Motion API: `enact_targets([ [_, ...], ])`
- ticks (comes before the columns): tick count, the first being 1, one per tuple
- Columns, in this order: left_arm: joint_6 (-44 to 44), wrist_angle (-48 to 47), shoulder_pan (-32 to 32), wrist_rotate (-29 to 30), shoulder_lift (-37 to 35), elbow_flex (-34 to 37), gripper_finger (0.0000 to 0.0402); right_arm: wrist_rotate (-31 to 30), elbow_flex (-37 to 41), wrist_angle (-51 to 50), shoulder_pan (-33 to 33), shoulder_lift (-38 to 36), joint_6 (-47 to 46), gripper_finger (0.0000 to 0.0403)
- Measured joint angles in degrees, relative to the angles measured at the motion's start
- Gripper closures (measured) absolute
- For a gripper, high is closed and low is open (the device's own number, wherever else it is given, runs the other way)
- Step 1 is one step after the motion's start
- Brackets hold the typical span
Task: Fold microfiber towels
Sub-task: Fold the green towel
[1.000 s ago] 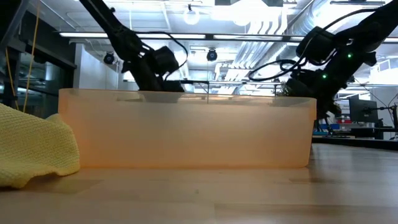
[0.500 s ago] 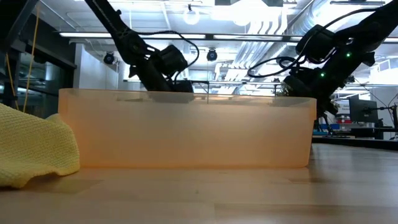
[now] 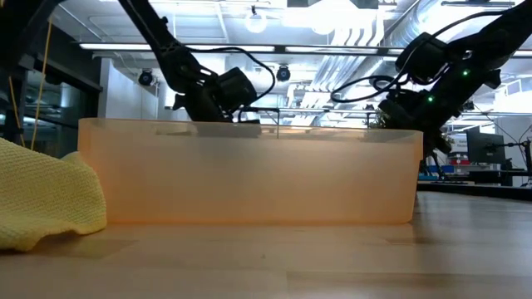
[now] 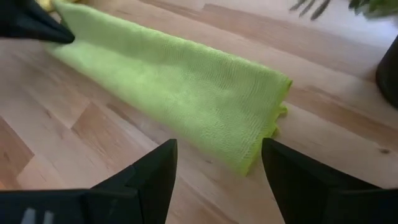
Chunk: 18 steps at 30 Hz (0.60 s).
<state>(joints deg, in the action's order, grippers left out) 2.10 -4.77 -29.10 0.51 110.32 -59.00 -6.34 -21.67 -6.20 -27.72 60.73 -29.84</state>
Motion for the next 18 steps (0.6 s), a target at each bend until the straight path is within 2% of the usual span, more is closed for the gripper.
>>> enact_targets([
  [8,-1.48,-0.58,2.41,2.05,-0.44,0.02,0.0401,0.9,0.0,0.36,0.02,0.0,-2.92,0.0176],
  [18,0.3,-0.8,0.05,3.68,-4.41,0.13,0.0402,0.58,0.0,4.26,0.02,0.02,-2.74,0.0176],
])
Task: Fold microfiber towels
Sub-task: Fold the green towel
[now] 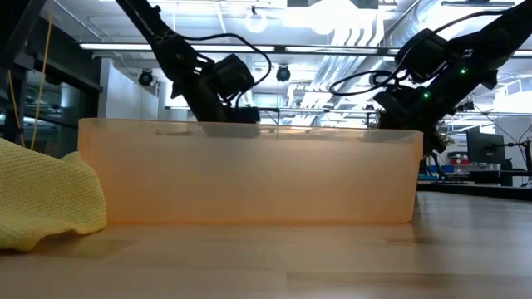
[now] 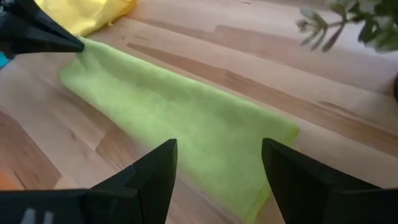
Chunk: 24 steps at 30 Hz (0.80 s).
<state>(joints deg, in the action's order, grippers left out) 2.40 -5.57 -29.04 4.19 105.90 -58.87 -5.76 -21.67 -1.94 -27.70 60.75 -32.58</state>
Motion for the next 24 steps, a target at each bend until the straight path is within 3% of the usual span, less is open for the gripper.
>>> enact_targets([
  [10,0.45,-7.2,-0.17,3.04,-8.63,-0.02,0.0401,-0.05,0.0,0.85,0.0,0.0,1.05,0.0176],
  [15,0.0,-9.56,-0.12,1.68,-14.34,1.3,0.0401,-0.09,0.0,0.9,0.0,0.0,1.2,0.0176],
  [19,2.01,-1.06,0.27,-1.72,-19.61,8.13,0.0401,-0.12,0.0,0.91,0.0,0.0,1.53,0.0176],
  [24,3.49,16.7,1.79,-4.73,-25.75,22.13,0.0401,-0.11,0.0,0.94,0.0,0.0,1.64,0.0176],
])
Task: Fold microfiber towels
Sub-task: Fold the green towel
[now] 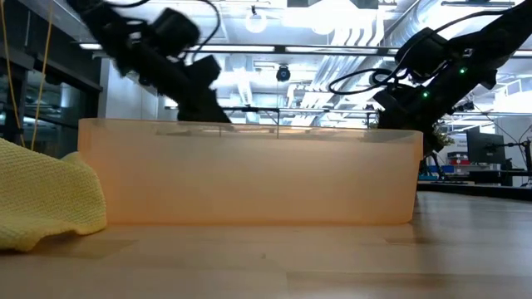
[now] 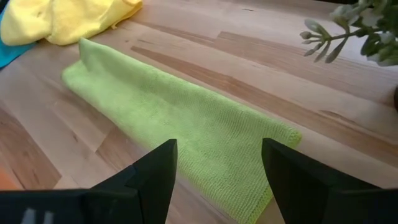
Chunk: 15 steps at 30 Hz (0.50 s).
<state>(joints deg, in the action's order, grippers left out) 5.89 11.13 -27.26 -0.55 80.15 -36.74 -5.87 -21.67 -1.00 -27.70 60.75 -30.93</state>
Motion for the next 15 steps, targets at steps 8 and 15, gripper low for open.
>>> enact_targets([
  [8,1.47,11.04,1.41,5.65,-0.62,10.87,0.0401,0.01,0.0,0.65,0.0,0.0,-0.3,0.0176],
  [15,-1.46,18.4,1.06,5.54,7.42,10.87,0.0401,0.02,0.0,-4.44,-0.02,3.33,-5.4,0.0176],
])
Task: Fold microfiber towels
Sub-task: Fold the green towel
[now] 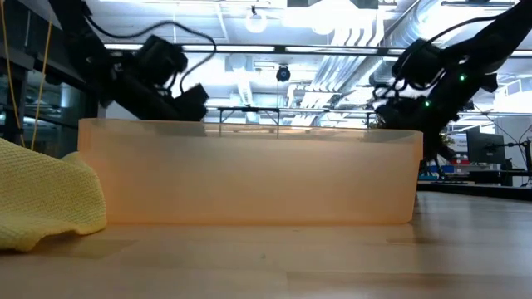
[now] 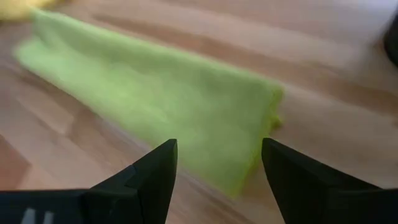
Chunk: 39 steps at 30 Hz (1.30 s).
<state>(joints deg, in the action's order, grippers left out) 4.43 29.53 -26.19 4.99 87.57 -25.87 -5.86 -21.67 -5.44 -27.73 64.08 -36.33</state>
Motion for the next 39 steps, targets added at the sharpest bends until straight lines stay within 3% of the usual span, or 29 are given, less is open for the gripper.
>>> enact_targets([
  [11,0.35,6.24,-1.51,0.83,12.52,-2.47,0.0401,-3.68,0.0,0.07,-0.28,5.15,-7.31,0.0176],
  [20,-1.63,11.57,-2.84,-0.62,19.95,-5.35,0.0402,2.23,-0.13,10.24,-3.12,15.0,-8.76,0.0176],
  [27,-5.58,11.39,-3.09,-2.01,22.34,-8.08,0.0402,2.48,-0.14,16.11,-2.58,18.0,-8.62,0.0181],
  [32,-9.2,11.23,-3.09,-2.38,22.07,-8.22,0.0401,2.01,-0.06,16.79,-2.32,18.09,-5.8,0.0237],
  [39,-13.88,11.18,-3.09,-2.56,22.05,-8.22,0.0401,1.61,0.02,16.89,-2.26,18.22,-0.88,0.0383],
])
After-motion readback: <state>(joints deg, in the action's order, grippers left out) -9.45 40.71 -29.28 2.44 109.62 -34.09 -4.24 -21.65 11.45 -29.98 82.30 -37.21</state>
